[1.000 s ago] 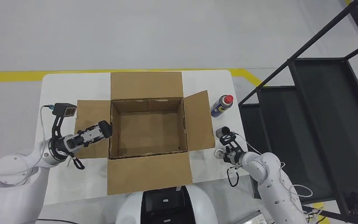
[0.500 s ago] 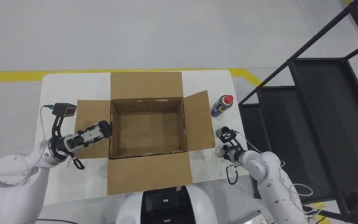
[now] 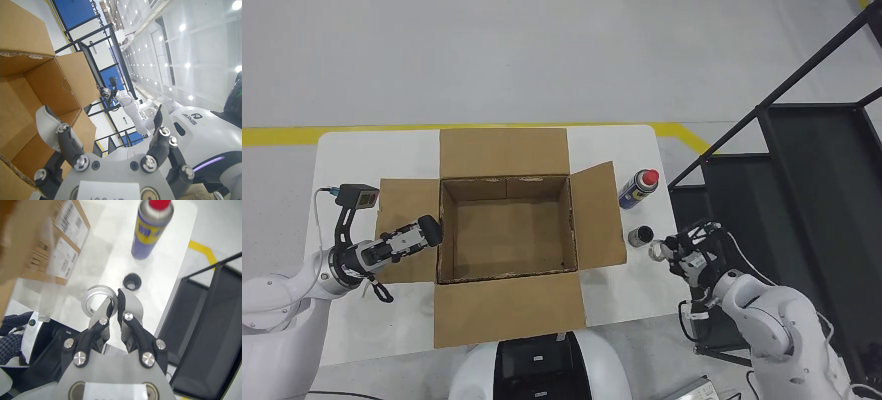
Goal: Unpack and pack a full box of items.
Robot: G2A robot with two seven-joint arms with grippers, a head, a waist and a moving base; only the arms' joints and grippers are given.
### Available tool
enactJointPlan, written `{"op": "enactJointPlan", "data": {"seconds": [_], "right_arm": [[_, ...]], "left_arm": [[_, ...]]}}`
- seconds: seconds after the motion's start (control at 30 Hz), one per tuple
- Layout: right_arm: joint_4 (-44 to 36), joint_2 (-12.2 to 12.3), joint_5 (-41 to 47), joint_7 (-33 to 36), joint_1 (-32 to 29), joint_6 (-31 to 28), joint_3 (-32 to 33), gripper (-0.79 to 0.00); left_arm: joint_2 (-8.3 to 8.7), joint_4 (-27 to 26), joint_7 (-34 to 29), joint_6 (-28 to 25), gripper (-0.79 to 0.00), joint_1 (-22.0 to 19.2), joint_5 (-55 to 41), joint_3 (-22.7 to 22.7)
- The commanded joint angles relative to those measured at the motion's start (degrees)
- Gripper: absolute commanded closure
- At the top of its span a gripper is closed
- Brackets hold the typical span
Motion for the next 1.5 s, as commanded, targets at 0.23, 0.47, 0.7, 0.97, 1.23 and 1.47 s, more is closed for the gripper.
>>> {"op": "enactJointPlan", "data": {"seconds": [0.23, 0.47, 0.7, 0.97, 1.23, 1.47], "right_arm": [[-9.4, 0.3, -3.2, -7.8, 4.6, -4.5, -6.3, 0.0], [-4.4, -0.4, -12.6, 1.8, 19.8, -0.2, -28.3, 0.0], [8.3, -3.2, -18.6, 8.9, 35.5, 9.3, -47.0, 0.0], [20.7, -6.3, -18.1, 12.2, 45.4, 18.5, -56.3, -0.523], [15.9, -5.5, -14.4, 11.5, 41.7, 16.1, -52.2, -0.785], [-2.4, -1.7, -8.7, 3.2, 23.3, 6.2, -31.2, -0.785]], "left_arm": [[0.0, 0.0, 0.0, 0.0, -0.785, 0.0, 0.0, 0.0], [0.0, 0.0, 0.0, 0.0, -0.785, 0.0, 0.0, 0.0], [0.0, 0.0, 0.0, 0.0, -0.785, 0.0, 0.0, 0.0], [0.0, 0.0, 0.0, 0.0, -0.785, 0.0, 0.0, 0.0], [0.0, 0.0, 0.0, 0.0, -0.785, 0.0, 0.0, 0.0], [0.0, 0.0, 0.0, 0.0, -0.785, 0.0, 0.0, 0.0]]}}
